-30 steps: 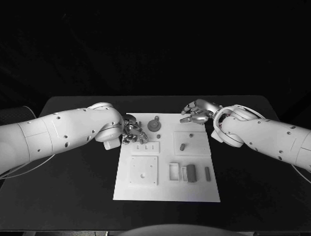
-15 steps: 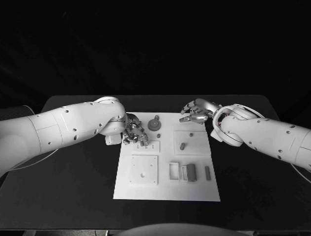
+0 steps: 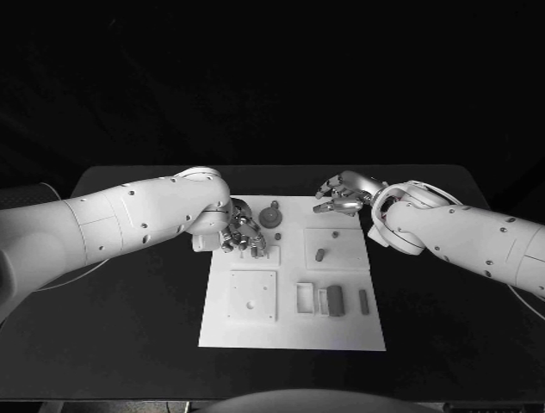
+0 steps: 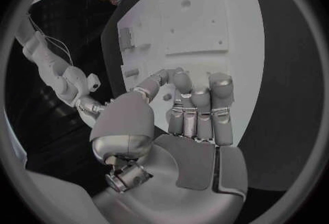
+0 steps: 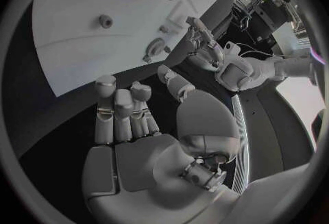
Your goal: Assemble the parts on the task board
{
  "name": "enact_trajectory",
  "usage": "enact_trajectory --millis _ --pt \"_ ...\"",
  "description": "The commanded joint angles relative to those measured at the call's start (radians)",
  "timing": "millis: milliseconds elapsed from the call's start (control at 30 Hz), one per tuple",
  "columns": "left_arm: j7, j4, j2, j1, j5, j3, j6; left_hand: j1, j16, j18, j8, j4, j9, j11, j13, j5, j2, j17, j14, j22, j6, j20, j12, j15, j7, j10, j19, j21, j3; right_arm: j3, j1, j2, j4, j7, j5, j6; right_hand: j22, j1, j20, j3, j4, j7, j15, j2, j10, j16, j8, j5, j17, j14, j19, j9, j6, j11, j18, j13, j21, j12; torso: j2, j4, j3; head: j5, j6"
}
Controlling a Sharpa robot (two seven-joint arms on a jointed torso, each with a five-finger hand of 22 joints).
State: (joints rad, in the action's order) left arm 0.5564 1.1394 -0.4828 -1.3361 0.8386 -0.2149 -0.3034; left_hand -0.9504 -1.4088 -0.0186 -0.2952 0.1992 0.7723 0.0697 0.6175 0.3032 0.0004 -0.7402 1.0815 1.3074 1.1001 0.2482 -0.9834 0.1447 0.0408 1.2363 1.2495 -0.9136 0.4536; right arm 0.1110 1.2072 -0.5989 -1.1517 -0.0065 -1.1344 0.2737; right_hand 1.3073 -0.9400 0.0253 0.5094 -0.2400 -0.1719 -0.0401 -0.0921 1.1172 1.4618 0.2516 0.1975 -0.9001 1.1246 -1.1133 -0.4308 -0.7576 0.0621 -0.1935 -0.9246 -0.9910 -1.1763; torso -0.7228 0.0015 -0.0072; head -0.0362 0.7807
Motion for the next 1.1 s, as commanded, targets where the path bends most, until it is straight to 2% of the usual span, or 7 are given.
enact_trajectory --millis 33,300,500,900,1100 --pt "0.001 -0.001 0.011 -0.001 0.073 -0.001 -0.02 -0.05 -0.005 -0.083 -0.001 0.087 0.001 -0.001 -0.001 0.12 0.054 -0.002 0.016 0.018 0.001 0.009 -0.003 0.026 0.002 0.0 0.005 -0.003 0.085 0.0 0.0 0.002 0.0 0.005 -0.005 -0.013 0.006 0.01 0.005 0.0 0.006 -0.007 -0.003 -0.001 -0.008 0.006 0.005 0.005 0.001 -0.002 0.0 0.002 0.0 0.002 -0.068 0.001 0.005 -0.004 0.0 0.0 -0.0007 0.0 0.001" --pt "0.011 -0.019 0.022 -0.001 0.09 -0.001 -0.055 -0.051 -0.005 -0.083 -0.001 0.088 0.003 -0.001 0.0 0.12 0.053 -0.002 0.016 0.018 0.001 0.009 -0.004 0.026 0.002 -0.001 0.005 -0.004 0.086 0.0 0.0 0.003 0.002 0.006 -0.005 -0.015 0.006 0.01 0.005 0.0 0.006 -0.007 -0.003 -0.001 -0.008 0.006 0.005 0.005 0.001 -0.002 0.0 0.002 0.0 0.002 -0.068 0.001 0.005 -0.004 0.0 -0.0006 -0.0003 0.0 0.003" --pt "0.01 -0.029 0.026 -0.001 0.099 -0.001 -0.053 -0.06 -0.008 -0.083 -0.001 0.09 0.009 -0.001 0.002 0.12 0.044 -0.004 0.016 0.019 0.001 0.01 -0.007 0.026 0.002 -0.001 0.005 -0.008 0.088 0.0 0.0 0.004 0.002 0.006 -0.005 -0.015 0.006 0.011 0.005 0.0 0.006 -0.007 -0.003 -0.002 -0.008 0.006 0.005 0.005 0.001 -0.002 0.0 0.002 0.0 0.002 -0.068 0.002 0.005 -0.005 0.0 0.0002 -0.0007 0.002 0.005" --pt "0.016 -0.045 0.035 -0.003 0.082 -0.001 -0.106 -0.062 -0.009 -0.082 -0.001 0.088 0.011 -0.001 0.003 0.118 0.043 -0.005 0.015 0.019 0.001 0.009 -0.008 0.026 0.002 -0.001 0.004 -0.009 0.088 0.0 0.0 0.004 0.002 0.006 -0.005 -0.015 0.006 0.011 0.005 0.0 0.007 -0.007 -0.003 -0.001 -0.008 0.006 0.005 0.005 0.001 -0.002 0.0 0.002 0.0 0.002 -0.068 0.002 0.005 -0.005 0.0 0.0002 -0.0003 0.001 0.006" --pt "0.017 -0.051 0.04 -0.003 0.072 -0.001 -0.111 -0.062 -0.01 -0.081 0.0 0.087 0.013 -0.001 0.003 0.116 0.045 -0.006 0.014 0.019 0.0 0.008 -0.008 0.026 0.002 -0.002 0.003 -0.01 0.087 0.0 0.0 0.005 0.003 0.006 -0.005 -0.015 0.006 0.011 0.005 0.0 0.007 -0.007 -0.003 -0.001 -0.009 0.006 0.005 0.005 0.002 -0.002 0.0 0.002 0.0 0.002 -0.068 0.002 0.005 -0.005 0.0 -0.0006 -0.0004 0.002 0.008"
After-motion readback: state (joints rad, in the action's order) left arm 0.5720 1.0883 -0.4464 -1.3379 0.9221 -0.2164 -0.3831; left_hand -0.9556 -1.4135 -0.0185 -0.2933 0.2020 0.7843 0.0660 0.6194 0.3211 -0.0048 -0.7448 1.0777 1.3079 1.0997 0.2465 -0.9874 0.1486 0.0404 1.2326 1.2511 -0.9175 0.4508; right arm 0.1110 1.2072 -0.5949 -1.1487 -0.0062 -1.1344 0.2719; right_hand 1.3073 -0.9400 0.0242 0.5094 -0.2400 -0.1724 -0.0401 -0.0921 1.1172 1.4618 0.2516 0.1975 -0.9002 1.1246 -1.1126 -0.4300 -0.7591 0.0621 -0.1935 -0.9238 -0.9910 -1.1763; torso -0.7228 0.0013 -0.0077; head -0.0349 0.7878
